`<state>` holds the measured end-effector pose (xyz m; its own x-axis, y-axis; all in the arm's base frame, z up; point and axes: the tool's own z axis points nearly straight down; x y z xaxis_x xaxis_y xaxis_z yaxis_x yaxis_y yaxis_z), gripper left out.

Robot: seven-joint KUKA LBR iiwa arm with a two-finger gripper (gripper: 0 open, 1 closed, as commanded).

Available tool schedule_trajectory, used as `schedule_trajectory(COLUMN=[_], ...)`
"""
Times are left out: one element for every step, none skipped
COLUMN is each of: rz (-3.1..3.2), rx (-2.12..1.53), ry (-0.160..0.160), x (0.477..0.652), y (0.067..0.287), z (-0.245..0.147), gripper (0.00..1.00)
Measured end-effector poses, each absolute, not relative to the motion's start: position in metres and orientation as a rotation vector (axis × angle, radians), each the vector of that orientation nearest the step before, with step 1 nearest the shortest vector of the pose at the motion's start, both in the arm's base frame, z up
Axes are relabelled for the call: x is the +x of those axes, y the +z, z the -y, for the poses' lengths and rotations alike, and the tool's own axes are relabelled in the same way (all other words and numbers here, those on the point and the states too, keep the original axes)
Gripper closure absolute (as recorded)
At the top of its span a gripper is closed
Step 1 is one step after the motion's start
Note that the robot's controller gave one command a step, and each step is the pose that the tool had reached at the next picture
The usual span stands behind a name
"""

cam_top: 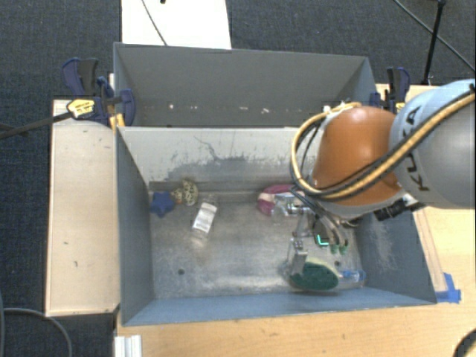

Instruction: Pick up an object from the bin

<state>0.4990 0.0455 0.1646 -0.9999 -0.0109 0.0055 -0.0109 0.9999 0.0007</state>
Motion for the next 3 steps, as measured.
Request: schedule_trajectory(rz=[3.138, 2.974, 2.975], rx=[0.198, 1.027, 1.021], ry=[0.000, 0.003, -0.001], x=[0.484, 0.496, 0.496], y=[0.068, 0.070, 0.070], z=[0.006, 0.067, 0.065], gripper=[0.00, 0.00, 1.00])
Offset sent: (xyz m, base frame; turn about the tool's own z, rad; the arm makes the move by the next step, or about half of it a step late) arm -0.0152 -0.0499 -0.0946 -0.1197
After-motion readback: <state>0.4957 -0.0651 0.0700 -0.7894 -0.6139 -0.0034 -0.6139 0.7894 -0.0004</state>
